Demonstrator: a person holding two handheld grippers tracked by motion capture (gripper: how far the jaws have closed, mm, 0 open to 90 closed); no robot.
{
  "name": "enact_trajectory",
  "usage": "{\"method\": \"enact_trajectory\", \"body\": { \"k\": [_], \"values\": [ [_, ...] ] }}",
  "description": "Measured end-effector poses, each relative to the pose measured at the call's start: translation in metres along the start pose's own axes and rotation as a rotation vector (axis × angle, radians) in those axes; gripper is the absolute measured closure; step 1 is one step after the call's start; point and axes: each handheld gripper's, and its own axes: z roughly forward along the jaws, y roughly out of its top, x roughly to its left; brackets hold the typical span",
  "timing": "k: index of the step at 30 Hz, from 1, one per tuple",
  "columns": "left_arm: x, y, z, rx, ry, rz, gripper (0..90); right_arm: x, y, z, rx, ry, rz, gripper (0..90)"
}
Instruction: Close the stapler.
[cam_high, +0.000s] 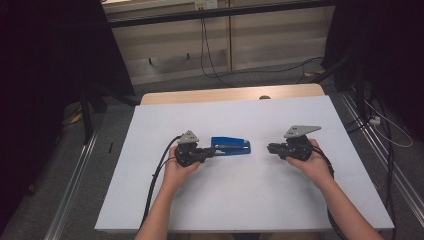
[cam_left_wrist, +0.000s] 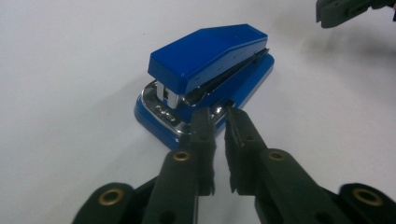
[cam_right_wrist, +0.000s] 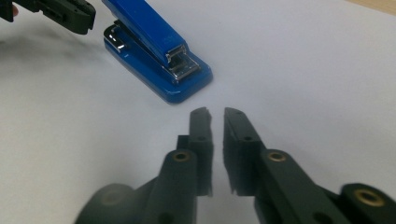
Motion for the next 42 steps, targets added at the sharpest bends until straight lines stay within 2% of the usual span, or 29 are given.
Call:
{"method": "enact_trajectory", "body": {
  "k": [5,9,12,17,21,23,27,33,38,42],
  "values": [
    [0.002,0.003,-0.011,-0.049,0.008,-0.030,63.2,0.007,-0.003,-0.003,-0.009,0.000,0.021,63.1],
    [0.002,0.004,-0.015,-0.052,0.013,-0.029,49.9,0.013,-0.006,-0.006,-0.006,0.001,0.024,54.3],
    [0.000,0.004,-0.016,-0.051,0.003,-0.029,44.0,0.015,-0.008,-0.007,-0.007,-0.002,0.028,50.3],
    [-0.001,0.005,-0.018,-0.064,0.020,-0.064,23.6,0.017,-0.009,-0.011,-0.027,-0.016,0.034,39.2],
    [-0.004,0.005,-0.026,-0.092,0.009,-0.067,15.5,0.020,-0.012,-0.018,-0.057,-0.026,0.052,29.1],
    [-0.006,0.003,-0.032,-0.087,0.017,-0.042,14.3,0.021,-0.014,-0.022,-0.069,-0.033,0.057,25.9],
    [-0.008,-0.002,-0.043,-0.083,0.026,-0.046,10.3,0.023,-0.021,-0.032,-0.106,-0.033,0.095,20.5],
    [-0.010,-0.009,-0.055,-0.097,0.029,-0.055,9.2,0.027,-0.030,-0.043,-0.110,-0.043,0.087,17.9],
    [-0.012,-0.013,-0.061,-0.111,0.034,-0.038,8.7,0.031,-0.036,-0.049,-0.106,-0.048,0.076,16.8],
    [-0.013,-0.016,-0.066,-0.104,0.045,-0.028,8.3,0.032,-0.040,-0.054,-0.107,-0.053,0.080,15.9]
  ]
}}
